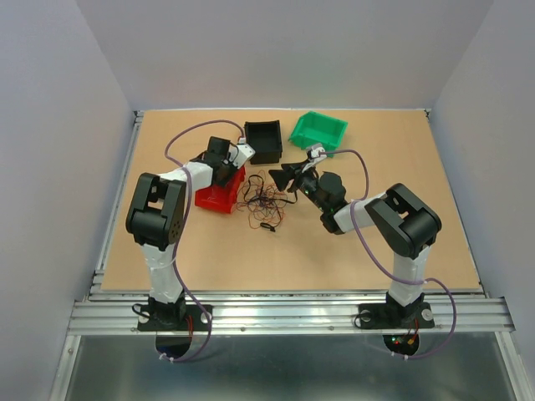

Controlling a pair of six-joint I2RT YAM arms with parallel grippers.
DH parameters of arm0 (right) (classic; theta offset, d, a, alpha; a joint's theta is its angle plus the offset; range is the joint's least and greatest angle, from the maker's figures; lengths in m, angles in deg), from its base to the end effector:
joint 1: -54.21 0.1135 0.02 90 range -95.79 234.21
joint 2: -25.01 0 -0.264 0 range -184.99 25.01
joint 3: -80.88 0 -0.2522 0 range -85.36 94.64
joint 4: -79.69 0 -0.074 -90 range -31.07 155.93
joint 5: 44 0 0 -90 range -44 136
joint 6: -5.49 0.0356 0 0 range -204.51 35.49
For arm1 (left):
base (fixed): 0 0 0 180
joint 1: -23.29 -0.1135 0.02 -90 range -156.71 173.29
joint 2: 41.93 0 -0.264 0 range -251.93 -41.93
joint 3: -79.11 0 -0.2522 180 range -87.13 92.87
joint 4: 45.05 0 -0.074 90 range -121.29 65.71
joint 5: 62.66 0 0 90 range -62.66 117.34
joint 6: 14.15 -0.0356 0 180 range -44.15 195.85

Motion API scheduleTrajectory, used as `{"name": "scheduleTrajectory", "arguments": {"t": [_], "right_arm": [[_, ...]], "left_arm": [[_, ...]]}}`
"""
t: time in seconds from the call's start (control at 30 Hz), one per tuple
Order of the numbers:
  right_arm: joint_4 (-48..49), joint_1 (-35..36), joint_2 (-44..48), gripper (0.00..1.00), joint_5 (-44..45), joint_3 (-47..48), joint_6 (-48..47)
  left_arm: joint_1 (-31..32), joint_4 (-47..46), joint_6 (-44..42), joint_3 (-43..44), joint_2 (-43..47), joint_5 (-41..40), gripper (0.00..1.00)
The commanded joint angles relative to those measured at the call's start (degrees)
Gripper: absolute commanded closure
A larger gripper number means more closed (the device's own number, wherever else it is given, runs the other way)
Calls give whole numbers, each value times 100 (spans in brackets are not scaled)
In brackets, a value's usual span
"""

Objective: Untangle the cables

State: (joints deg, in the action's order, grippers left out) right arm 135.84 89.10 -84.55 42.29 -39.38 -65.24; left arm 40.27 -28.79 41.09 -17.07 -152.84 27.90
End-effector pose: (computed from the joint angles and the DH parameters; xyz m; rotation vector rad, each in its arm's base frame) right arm 0.3103 0.2192 0.1817 -0.2598 1.4911 0.8128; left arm 0.4001 -0.1225 0.1700 1.0219 2.0960 0.1441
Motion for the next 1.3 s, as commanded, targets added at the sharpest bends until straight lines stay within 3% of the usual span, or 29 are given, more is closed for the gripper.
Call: {"name": "scheduleTrajectory", "arguments": {"t": [0.0, 0.17, 0.2, 0.33, 0.5, 0.63, 0.73, 0.93, 1.03, 1.07, 1.13, 1.17, 1.2, 1.27], "right_arm": [[409, -27, 101, 40, -69, -159, -20], [401, -35, 92, 40, -191, -220, 77], [401, -27, 93, 39, -236, -238, 77], [383, -35, 259, 37, -333, -440, -2], [121, -35, 532, 36, -516, -625, -55], [-425, -27, 375, 26, -947, -362, -37], [-557, -27, 146, 25, -1053, -213, -63], [-882, -27, -83, 26, -1080, 183, -256], [-970, -26, -232, 32, -1106, 429, -353], [-1014, -27, -276, 39, -1123, 552, -380], [-1006, -18, -277, 58, -1097, 588, -485], [-1006, -26, -233, 85, -1071, 571, -520], [-979, -27, -59, 97, -1045, 536, -555], [-927, -27, 214, 99, -1036, 273, -600]], "left_arm": [[51, -223, 119, -203, 8, -240, 100], [61, -514, 189, -397, 209, -521, 99], [61, -531, 207, -423, 297, -522, 90], [52, -514, 242, -546, 911, -443, 77], [52, -312, 260, -529, 1414, -381, 67], [61, -49, 303, -485, 1730, -267, 55], [61, 22, 339, -520, 1958, -205, 46], [61, 259, 426, -555, 2258, 190, 39], [61, 277, 505, -564, 2425, 383, 39], [87, 286, 558, -546, 2512, 540, 39], [104, 268, 646, -520, 2592, 717, 39], [122, 242, 681, -485, 2662, 848, 39], [122, 225, 734, -476, 2697, 1084, 39], [157, 67, 769, -493, 2820, 1340, 39]]}}
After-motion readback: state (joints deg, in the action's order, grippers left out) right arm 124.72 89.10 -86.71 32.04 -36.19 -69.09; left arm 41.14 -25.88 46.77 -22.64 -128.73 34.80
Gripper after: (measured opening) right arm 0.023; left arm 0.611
